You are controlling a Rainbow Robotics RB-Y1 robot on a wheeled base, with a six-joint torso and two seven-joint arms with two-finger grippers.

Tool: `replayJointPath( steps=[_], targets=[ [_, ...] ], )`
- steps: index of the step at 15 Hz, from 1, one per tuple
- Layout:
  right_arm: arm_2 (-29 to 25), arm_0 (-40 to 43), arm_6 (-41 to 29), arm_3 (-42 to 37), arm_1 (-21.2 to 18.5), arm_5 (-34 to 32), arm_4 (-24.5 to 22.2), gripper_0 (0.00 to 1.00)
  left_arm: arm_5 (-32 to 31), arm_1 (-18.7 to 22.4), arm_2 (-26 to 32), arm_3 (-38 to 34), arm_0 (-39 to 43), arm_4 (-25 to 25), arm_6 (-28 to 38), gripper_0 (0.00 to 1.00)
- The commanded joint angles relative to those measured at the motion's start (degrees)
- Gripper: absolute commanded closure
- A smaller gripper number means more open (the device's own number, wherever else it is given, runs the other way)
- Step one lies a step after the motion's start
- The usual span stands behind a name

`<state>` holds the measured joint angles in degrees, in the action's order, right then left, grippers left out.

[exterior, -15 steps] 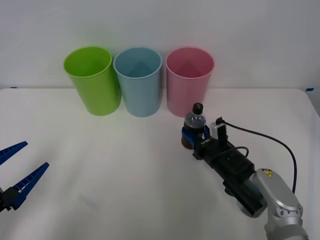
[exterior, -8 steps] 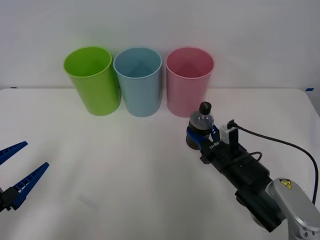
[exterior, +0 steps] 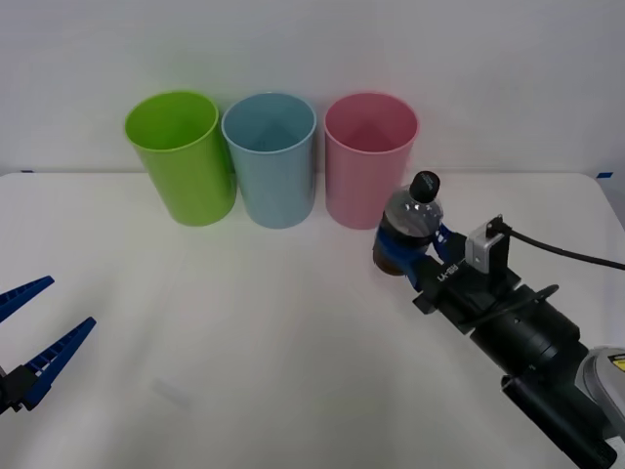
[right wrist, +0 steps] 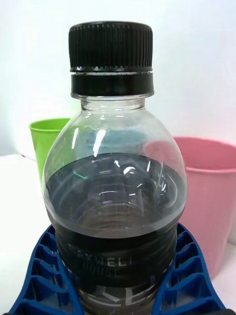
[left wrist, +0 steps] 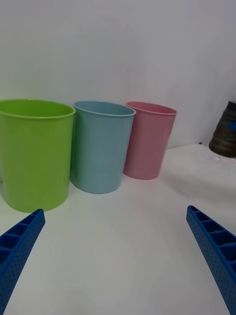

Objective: Grasp the object on the table and drop it into the matching bin: aluminum can to the light blue bin, PET bottle to the pink bin.

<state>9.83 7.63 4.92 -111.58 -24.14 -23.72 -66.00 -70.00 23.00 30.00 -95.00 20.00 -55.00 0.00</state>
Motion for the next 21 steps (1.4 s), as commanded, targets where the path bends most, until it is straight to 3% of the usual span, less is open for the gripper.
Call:
replayJointPath(
  steps=[1, 5, 9, 14, 21],
  targets=[
    [-1.2, 0.8, -7.2, -4.9, -4.6, 0.0, -0.1, 1.00, 0.0, 0.0, 0.0, 0.0, 0.0, 0.0, 0.0, 0.00],
    [-6.1, 1.6, -16.2, -8.9, -8.4, 0.0, -0.2, 1.00, 0.0, 0.0, 0.0, 0.0, 0.0, 0.0, 0.0, 0.00],
    [-11.1, 1.1, -23.0, -9.4, -9.5, 0.0, -0.2, 1.00, 0.0, 0.0, 0.0, 0.0, 0.0, 0.0, 0.0, 0.00],
    [-9.2, -6.1, -26.5, -4.6, -10.7, 0.0, -0.3, 1.00, 0.0, 0.0, 0.0, 0.0, 0.0, 0.0, 0.0, 0.00],
    [-5.1, -22.4, -27.7, 10.4, -5.7, -0.1, -4.8, 1.00, 0.0, 0.0, 0.0, 0.0, 0.0, 0.0, 0.0, 0.00]
  ],
)
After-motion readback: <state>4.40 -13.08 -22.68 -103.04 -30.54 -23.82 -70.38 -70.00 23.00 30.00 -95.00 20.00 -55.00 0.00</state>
